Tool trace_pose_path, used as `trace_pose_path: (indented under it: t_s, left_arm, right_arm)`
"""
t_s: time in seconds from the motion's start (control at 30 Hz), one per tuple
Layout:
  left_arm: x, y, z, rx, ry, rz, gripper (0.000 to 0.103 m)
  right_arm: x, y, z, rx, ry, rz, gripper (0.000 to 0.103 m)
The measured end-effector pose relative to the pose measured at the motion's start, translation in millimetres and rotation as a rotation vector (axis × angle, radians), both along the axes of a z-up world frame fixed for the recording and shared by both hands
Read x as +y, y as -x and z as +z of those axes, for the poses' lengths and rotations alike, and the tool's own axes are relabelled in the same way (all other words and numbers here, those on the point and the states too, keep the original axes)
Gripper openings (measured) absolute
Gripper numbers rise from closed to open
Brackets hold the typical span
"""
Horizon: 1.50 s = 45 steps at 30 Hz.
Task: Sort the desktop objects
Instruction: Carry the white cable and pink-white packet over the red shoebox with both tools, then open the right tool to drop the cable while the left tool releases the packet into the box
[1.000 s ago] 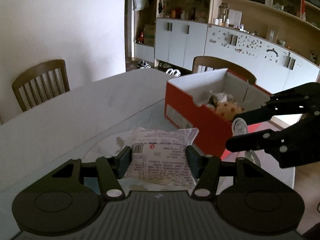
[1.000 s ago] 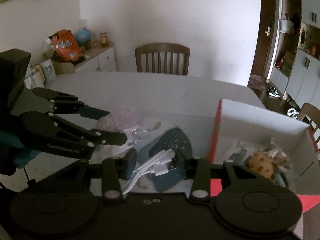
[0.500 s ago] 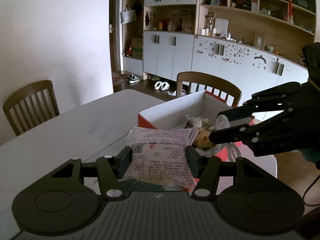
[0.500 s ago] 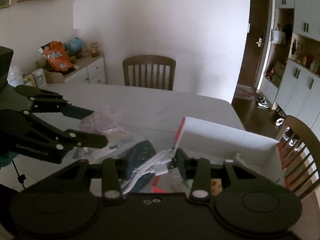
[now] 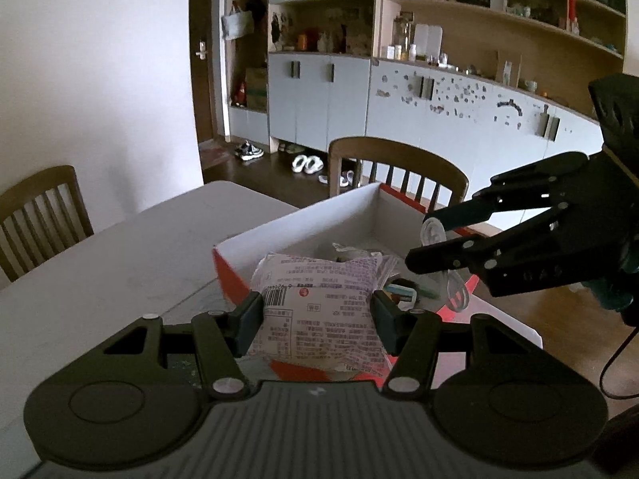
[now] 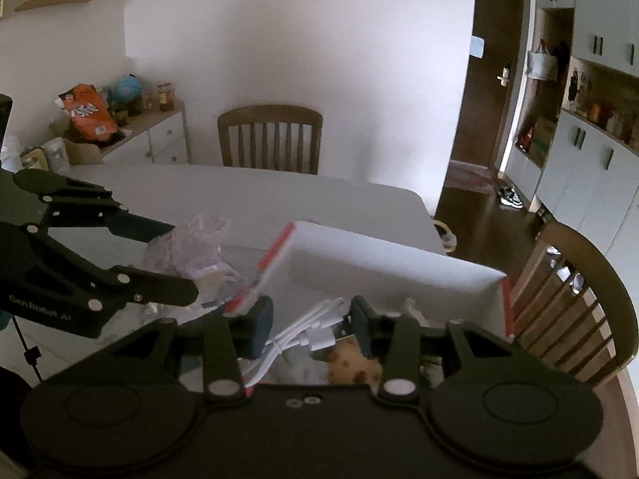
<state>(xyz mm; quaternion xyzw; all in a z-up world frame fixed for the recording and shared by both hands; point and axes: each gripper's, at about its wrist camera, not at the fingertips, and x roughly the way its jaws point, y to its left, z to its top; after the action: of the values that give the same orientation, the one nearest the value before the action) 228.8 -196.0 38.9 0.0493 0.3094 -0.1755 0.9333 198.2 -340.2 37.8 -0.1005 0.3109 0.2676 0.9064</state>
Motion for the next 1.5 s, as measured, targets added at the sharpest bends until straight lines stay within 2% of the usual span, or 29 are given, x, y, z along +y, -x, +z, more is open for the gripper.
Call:
trace_pose_path:
  t_s: [0.3, 0.7, 1.07, 1.17, 1.2, 1.33, 1.5]
  left_arm:
    - [-32.7, -43.3, -20.4, 0.040, -0.039, 0.021, 0.058]
    - [-53.0, -103.6, -47.4, 0.099, -0.124, 0.069, 0.058]
    - [-63.3, -135.3, -69.9, 0.149, -0.198, 0.067, 0.058]
    - [-63.4, -144.3, -74.1, 0.169, -0.199, 0.076, 0.058]
    - [-63.2, -147.0, -76.2, 0.176, -0.200, 0.079, 0.058]
    - [-63.4, -152.7, -81.9, 0.198, -0.208, 0.085, 0.058]
    - [-63.2, -156.9, -84.4, 0.227, -0.207, 0.077, 0.058]
  right_arm:
    - [-36.9, -22.8, -18.4, 0.053, 0.028, -0.021, 0.042]
    - [-56.8, -51.5, -47.5, 0.151, 0.055, -0.023, 0.042]
    - [-56.7, -64.1, -63.0, 0.189, 0.066, 0.002, 0.041]
    - [-55.6, -68.4, -69.6, 0.201, 0.073, 0.003, 0.040]
    - [-55.3, -70.3, -72.7, 0.208, 0.075, 0.000, 0.036]
    - [-55.7, -77.3, -84.3, 0.250, 0.081, -0.007, 0.032]
    - [-56.5, -80.1, -89.0, 0.274, 0.080, 0.007, 0.034]
